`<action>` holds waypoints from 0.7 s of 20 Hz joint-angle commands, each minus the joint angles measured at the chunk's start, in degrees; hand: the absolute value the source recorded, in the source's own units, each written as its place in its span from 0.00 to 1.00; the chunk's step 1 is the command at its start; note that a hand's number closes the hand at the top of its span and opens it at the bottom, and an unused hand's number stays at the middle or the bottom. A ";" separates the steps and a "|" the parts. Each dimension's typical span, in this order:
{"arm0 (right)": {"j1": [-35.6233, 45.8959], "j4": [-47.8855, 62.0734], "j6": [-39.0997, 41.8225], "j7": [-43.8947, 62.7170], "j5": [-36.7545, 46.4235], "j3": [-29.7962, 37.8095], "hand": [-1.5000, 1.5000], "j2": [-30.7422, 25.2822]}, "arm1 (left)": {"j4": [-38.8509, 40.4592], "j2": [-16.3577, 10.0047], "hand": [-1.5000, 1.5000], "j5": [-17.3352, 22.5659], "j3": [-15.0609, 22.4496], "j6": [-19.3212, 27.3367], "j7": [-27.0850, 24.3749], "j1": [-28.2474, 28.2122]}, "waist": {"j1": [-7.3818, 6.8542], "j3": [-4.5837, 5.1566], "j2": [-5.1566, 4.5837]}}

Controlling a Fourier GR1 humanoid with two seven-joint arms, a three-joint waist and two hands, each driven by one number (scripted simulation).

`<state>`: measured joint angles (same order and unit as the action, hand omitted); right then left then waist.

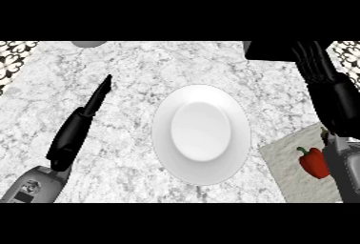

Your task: Pick the bell pepper from the placemat and place it in the plate

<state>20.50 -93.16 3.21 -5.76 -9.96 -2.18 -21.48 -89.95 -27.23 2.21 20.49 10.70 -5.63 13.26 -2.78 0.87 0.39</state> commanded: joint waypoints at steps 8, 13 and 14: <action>-4.36 5.71 -5.92 2.17 19.24 -3.25 1.00 -9.18 | 8.18 4.52 0.50 9.41 -7.96 1.52 0.10 -9.57 | 2.73 -0.33 -0.64; -20.93 9.04 -14.04 -17.88 15.25 -4.50 0.00 7.14 | 13.05 4.36 0.50 11.90 -10.55 -3.19 -3.38 -9.93 | 3.44 -0.90 -0.52; -23.08 8.78 -12.69 -21.90 14.09 -3.47 0.00 6.29 | 14.49 4.28 0.50 12.43 -11.66 -3.98 -4.55 -10.09 | 3.47 -0.90 -0.47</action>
<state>5.15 -85.34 -6.80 -15.96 2.14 -5.50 -17.69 -79.26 -23.66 12.99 10.68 8.89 -7.89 3.72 0.21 0.11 -0.15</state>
